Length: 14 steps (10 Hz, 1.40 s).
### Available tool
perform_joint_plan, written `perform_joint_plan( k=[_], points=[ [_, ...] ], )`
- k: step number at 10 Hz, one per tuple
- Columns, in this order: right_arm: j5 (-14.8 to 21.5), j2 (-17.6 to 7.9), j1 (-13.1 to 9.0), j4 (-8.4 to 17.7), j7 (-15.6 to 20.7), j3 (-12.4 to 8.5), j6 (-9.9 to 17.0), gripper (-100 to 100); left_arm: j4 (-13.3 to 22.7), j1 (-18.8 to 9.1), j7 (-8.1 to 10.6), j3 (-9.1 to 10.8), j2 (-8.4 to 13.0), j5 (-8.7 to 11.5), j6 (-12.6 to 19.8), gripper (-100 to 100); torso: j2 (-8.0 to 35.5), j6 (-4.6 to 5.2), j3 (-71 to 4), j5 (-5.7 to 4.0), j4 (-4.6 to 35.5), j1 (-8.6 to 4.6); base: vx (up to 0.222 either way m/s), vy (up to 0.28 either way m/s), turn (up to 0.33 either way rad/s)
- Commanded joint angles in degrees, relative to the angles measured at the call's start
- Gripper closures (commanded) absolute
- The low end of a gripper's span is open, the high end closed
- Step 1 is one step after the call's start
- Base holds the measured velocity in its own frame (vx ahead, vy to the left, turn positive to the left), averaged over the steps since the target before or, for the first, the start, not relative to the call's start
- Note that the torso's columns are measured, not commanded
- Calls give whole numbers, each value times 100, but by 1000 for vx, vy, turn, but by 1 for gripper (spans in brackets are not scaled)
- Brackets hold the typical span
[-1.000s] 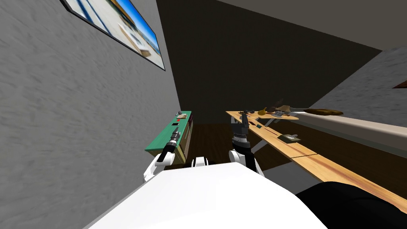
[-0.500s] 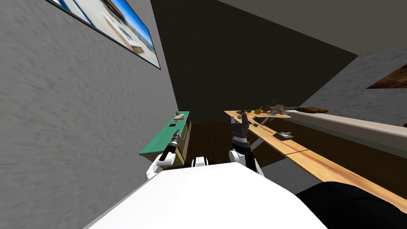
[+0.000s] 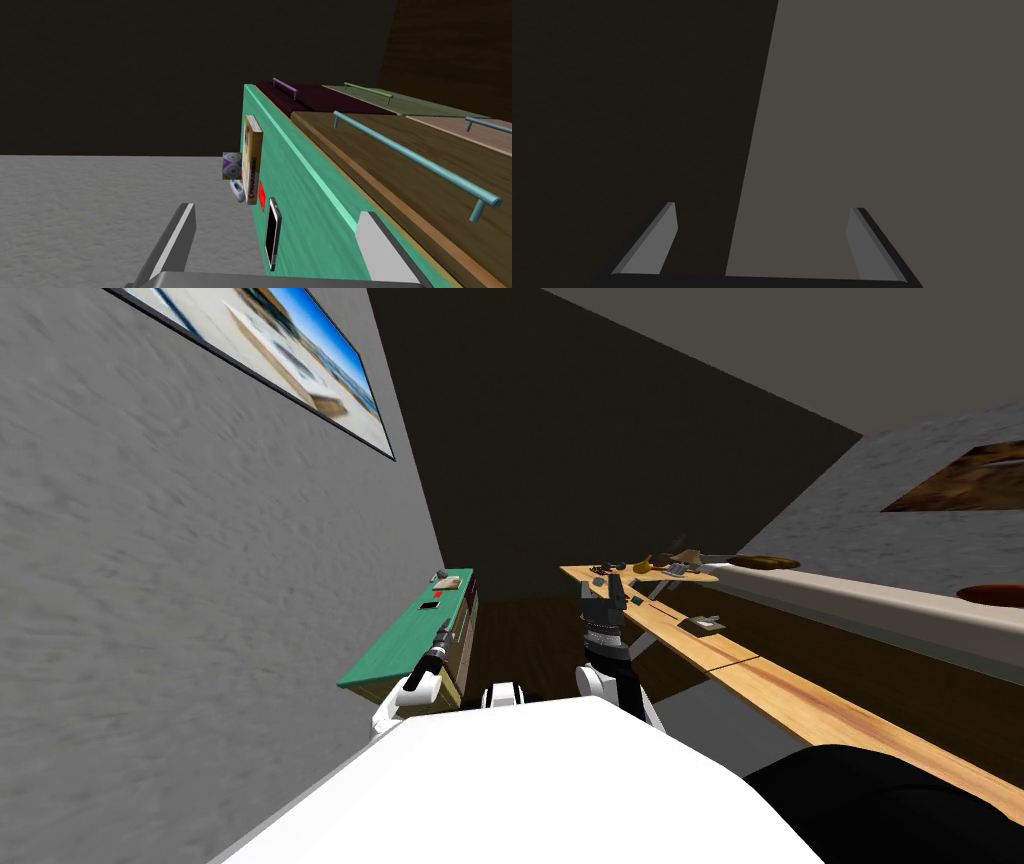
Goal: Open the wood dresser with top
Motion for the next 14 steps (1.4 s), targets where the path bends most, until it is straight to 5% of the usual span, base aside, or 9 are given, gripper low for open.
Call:
perform_joint_plan(
  k=[1,5,12,14],
  points=[
    [0,0,0,0,0,0,0,0,533,-155,121,16,45,67,201,-100,-2,2,0,0,0,-1,41,-13,-163],
    [0,0,0,0,0,0,0,0,981,-248,177,28,72,98,301,-100,6,4,4,1,3,1,18,-3,-45],
    [0,0,0,0,0,0,0,0,2281,-661,425,81,234,238,743,-100,4,-1,2,0,1,0,28,-5,-91],
    [0,0,0,0,0,0,0,0,2288,-661,425,81,234,238,743,-100,4,1,3,0,2,0,7,-1,-19]
  ],
)
